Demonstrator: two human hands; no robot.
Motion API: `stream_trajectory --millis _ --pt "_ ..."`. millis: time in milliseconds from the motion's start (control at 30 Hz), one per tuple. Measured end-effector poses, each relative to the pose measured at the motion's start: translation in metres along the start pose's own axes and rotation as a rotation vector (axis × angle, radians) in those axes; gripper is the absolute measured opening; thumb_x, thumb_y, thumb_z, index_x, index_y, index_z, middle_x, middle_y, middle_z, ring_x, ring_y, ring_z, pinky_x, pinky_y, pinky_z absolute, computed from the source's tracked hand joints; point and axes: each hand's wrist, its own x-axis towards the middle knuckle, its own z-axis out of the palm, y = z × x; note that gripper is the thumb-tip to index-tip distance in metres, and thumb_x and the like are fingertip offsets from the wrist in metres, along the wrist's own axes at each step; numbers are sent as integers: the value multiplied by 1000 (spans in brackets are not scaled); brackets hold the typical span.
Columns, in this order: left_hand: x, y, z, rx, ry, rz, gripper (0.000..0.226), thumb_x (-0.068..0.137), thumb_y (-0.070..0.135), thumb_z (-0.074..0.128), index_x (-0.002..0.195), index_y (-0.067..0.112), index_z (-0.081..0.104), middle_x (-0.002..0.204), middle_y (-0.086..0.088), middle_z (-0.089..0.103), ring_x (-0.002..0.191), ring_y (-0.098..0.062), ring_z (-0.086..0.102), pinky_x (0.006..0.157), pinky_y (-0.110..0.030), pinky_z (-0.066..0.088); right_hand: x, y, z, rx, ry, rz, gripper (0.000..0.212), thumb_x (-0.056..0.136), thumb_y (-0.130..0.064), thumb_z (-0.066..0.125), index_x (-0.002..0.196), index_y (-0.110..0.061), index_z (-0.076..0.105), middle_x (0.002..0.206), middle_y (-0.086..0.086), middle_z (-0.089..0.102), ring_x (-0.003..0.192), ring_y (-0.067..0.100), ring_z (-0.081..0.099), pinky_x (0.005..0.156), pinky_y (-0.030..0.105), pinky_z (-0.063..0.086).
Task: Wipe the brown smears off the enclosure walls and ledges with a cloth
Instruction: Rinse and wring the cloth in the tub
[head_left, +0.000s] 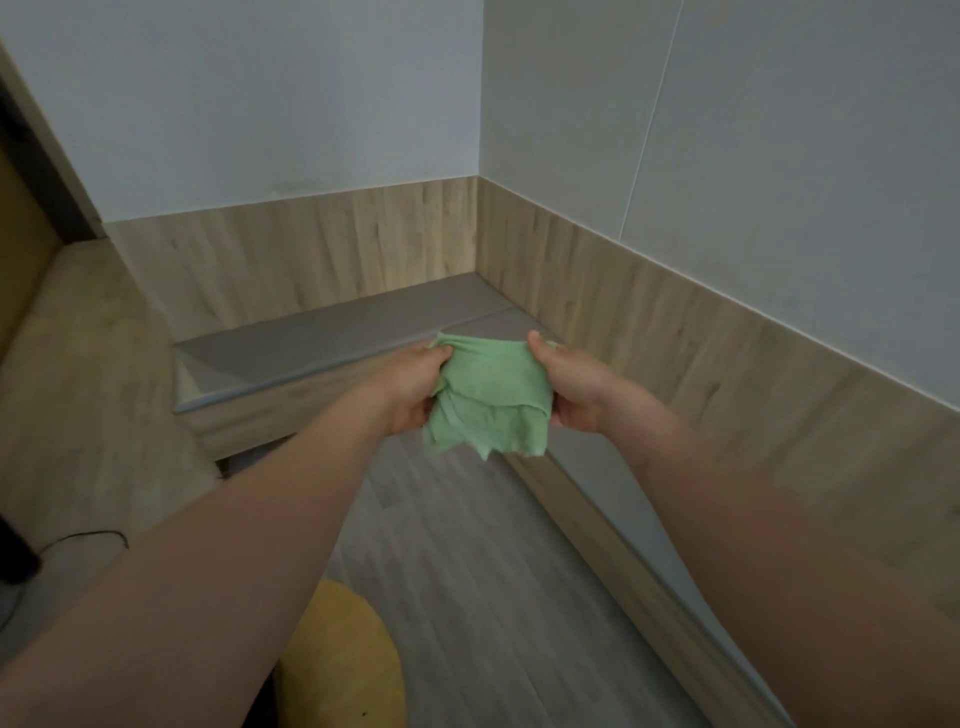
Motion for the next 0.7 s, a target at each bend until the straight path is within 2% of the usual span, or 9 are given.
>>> stream_trajectory --millis 100,167,233,300,333,400,467,600,700 --pt "-4 1 -7 -102 -57 -41 28 107 26 52 116 6 70 105 -12 77 87 -22 76 74 -36 64 -4 -3 -3 233 -35 22 20 102 -9 49 110 -3 67 98 12 76 85 24 75 73 36 65" --pt "-8 10 -19 -178 -153 12 27 102 13 55 122 -1 67 115 -18 73 96 -25 75 80 -39 64 -4 -8 -4 361 -82 -59 31 92 6 40 112 3 63 103 17 72 90 29 74 77 39 65" --pt "-8 17 -29 -303 -227 84 36 96 -3 51 130 -7 61 125 -24 69 108 -31 72 90 -45 61 -2 -16 -1 399 -151 -182 48 87 17 33 125 8 59 118 22 70 105 32 71 90 42 62" --pt "-5 16 -28 -327 -204 106 37 93 -13 45 127 -8 61 123 -26 69 103 -32 74 89 -46 62 2 -15 4 343 -146 -233 56 84 25 34 130 7 58 129 24 67 114 35 67 93 43 61" --pt "-3 12 -26 -297 -147 100 36 93 -16 42 121 -7 64 116 -24 71 94 -30 76 82 -45 64 4 -11 6 304 -116 -205 53 84 26 34 127 8 60 129 24 67 112 36 68 88 39 62" --pt "-2 1 -24 -226 -53 73 36 95 -17 39 108 0 67 99 -18 75 79 -25 77 66 -40 65 10 1 7 240 11 -70 43 89 25 34 118 10 62 117 21 69 96 30 71 71 32 64" --pt "-3 -7 -27 -161 -64 38 33 102 -11 41 105 6 70 90 -13 78 76 -22 77 62 -38 64 14 12 2 193 78 38 34 93 20 36 108 9 64 105 19 69 83 26 72 60 30 62" --pt "-7 -5 -37 -169 -134 81 33 106 -5 40 110 11 69 104 -16 76 85 -26 77 70 -43 65 12 15 -3 78 4 -1 24 102 3 50 116 -14 59 101 13 68 79 24 70 57 35 62" --pt "-9 3 -49 -377 -171 240 34 102 -9 43 116 9 67 111 -16 75 95 -27 76 80 -42 64 10 10 -5 214 -109 -237 24 102 2 53 116 -15 61 103 14 74 81 27 75 74 46 65"
